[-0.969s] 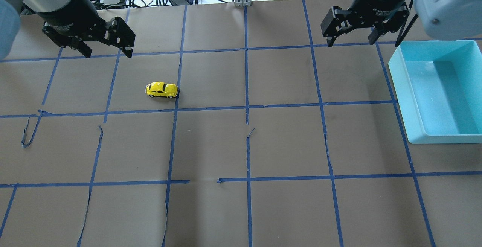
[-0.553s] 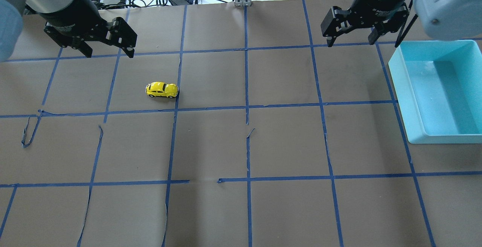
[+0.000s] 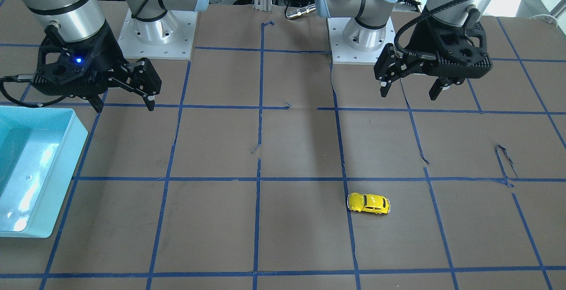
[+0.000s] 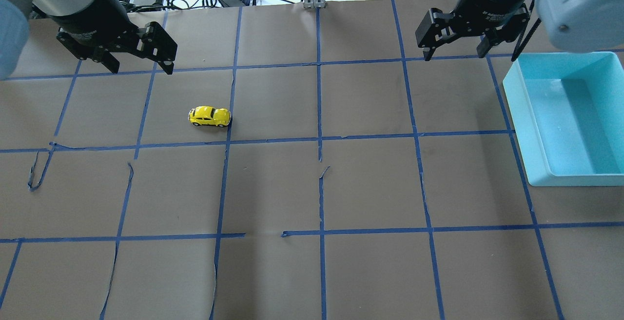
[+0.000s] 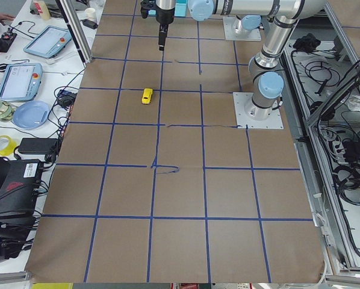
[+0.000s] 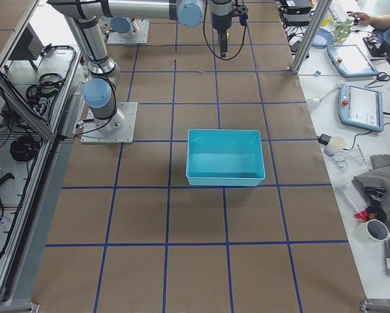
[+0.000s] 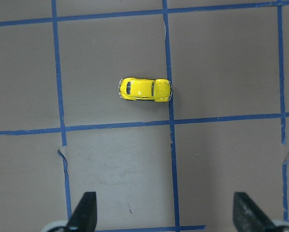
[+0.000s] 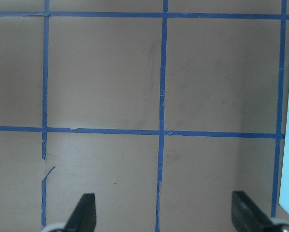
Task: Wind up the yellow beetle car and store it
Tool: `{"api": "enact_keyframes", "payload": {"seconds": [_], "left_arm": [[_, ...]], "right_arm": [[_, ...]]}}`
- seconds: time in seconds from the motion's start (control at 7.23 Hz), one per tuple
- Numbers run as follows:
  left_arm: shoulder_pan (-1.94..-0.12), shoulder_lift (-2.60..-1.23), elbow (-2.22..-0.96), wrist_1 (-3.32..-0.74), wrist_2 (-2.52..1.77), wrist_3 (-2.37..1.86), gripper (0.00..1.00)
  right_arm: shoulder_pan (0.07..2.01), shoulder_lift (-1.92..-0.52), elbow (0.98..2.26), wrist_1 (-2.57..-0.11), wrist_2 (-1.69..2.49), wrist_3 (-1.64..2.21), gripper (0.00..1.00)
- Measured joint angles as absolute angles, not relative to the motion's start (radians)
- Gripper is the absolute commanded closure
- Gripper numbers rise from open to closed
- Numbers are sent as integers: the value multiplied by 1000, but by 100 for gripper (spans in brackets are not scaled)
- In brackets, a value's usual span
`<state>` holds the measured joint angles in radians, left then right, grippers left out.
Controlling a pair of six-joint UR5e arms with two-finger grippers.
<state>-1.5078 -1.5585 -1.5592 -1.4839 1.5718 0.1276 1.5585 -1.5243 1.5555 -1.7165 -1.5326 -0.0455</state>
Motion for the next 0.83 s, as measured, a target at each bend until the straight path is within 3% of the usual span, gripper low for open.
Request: {"api": "enact_keyframes", "payload": {"seconds": [0.28, 0.83], "left_arm": [[-1507, -1569, -1561, -1474, 1557, 202, 1], [-1503, -1687, -1613, -1426, 1512, 856, 0]], "right_arm": [[1558, -1525, 1555, -1717, -1534, -46, 0], [1558, -1525, 1555, -1717, -1532, -46, 0]]}}
